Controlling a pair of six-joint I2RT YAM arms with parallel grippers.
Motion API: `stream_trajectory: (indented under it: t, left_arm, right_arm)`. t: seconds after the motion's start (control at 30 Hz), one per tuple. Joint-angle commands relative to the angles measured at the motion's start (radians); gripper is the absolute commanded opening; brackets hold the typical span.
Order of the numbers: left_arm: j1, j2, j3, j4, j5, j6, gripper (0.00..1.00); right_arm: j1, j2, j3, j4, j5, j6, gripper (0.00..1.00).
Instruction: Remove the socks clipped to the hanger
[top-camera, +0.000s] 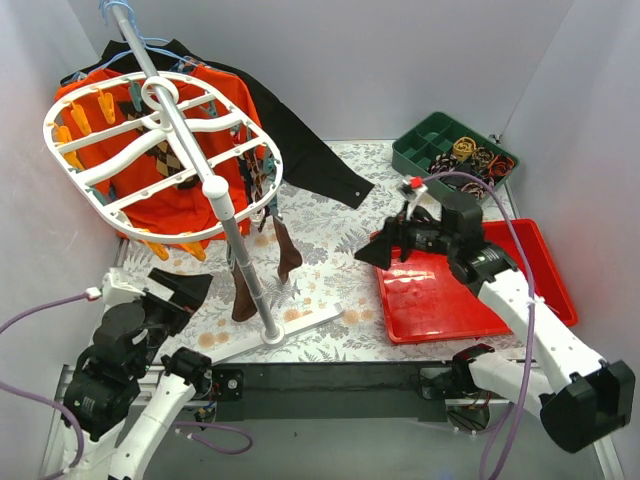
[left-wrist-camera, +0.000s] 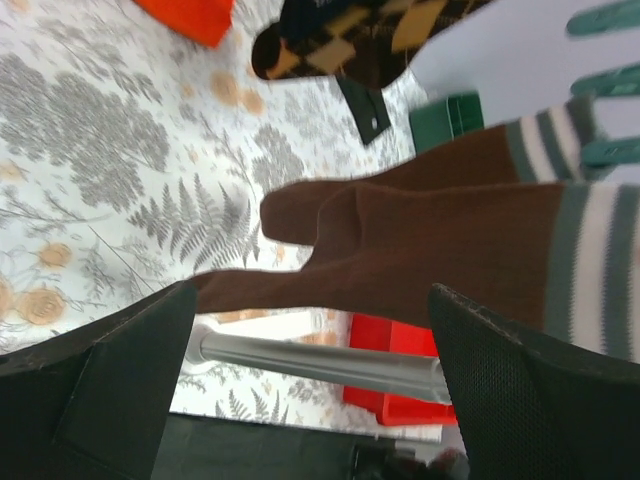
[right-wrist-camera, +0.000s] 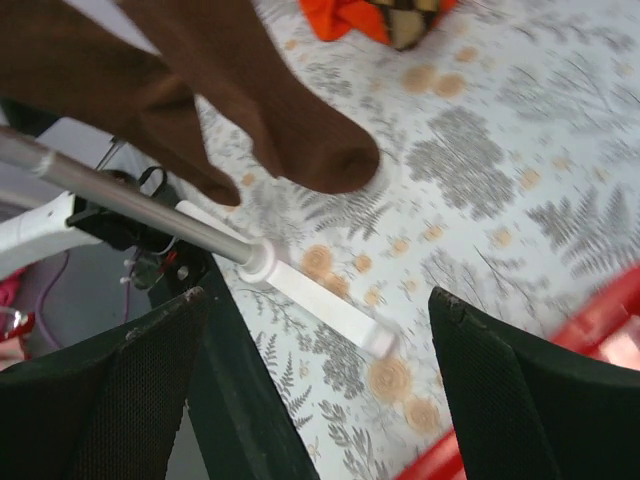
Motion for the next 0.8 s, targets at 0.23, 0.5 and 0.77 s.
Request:
stream_trajectory:
  t: [0.23, 0.5, 0.77]
  left_arm:
    - [-0.011, -0.048, -0.195, 0.296, 0.381, 0.084, 0.89]
    - [-0.012, -0.072, -0.180, 0.278, 0.389, 0.084, 0.63]
    - [-0.011, 0.026, -0.214, 0.436, 0.484, 0.171, 0.75]
  right_arm:
    - [0.407, 0.198, 0.187, 0.202, 0.137, -0.112, 0.91]
    - [0.548, 0.298, 0.207, 0.291, 0.209, -0.151, 0.81]
    - [0.586, 0.300, 0.159, 0.387, 0.268, -0.089, 0.78]
